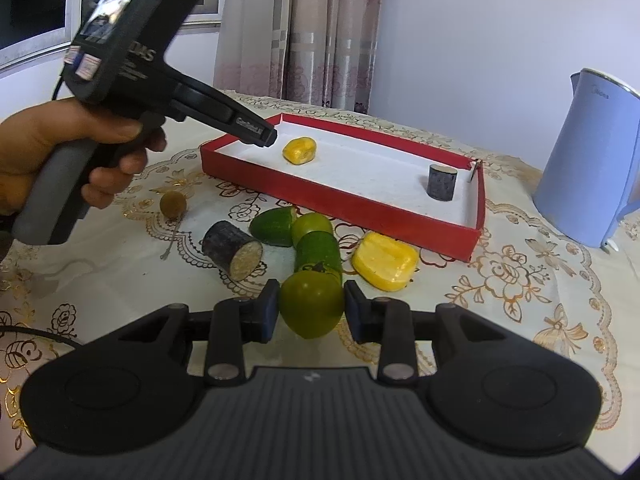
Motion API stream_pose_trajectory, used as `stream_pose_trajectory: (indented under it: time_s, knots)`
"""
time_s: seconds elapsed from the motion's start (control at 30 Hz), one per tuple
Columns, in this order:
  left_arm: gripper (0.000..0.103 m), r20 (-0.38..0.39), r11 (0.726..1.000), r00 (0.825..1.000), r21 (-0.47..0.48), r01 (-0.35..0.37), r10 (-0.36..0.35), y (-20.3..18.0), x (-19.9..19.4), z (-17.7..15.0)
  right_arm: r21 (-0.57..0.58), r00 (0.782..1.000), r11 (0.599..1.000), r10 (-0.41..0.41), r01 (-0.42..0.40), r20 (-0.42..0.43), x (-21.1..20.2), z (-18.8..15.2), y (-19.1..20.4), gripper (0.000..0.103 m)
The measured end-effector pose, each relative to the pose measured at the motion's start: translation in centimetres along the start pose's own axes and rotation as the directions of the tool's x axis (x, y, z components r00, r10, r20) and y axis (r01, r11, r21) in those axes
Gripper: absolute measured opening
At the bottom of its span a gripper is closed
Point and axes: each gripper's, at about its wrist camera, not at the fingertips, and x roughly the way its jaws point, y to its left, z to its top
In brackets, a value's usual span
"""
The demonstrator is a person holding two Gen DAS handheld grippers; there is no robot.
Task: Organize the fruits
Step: 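Carry the longan with the left gripper over the red tray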
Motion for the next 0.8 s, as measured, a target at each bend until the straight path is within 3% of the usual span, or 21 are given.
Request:
stream_pose_trajectory:
  time_s: [0.8]
  knots:
    - [0.03, -0.1, 0.996, 0.992, 0.05, -0.068, 0.073, -3.0, 10.8, 4.7, 0.048, 0.999, 0.999, -0.027, 0.026, 0.026, -0.7, 0.5, -1.6, 0.032]
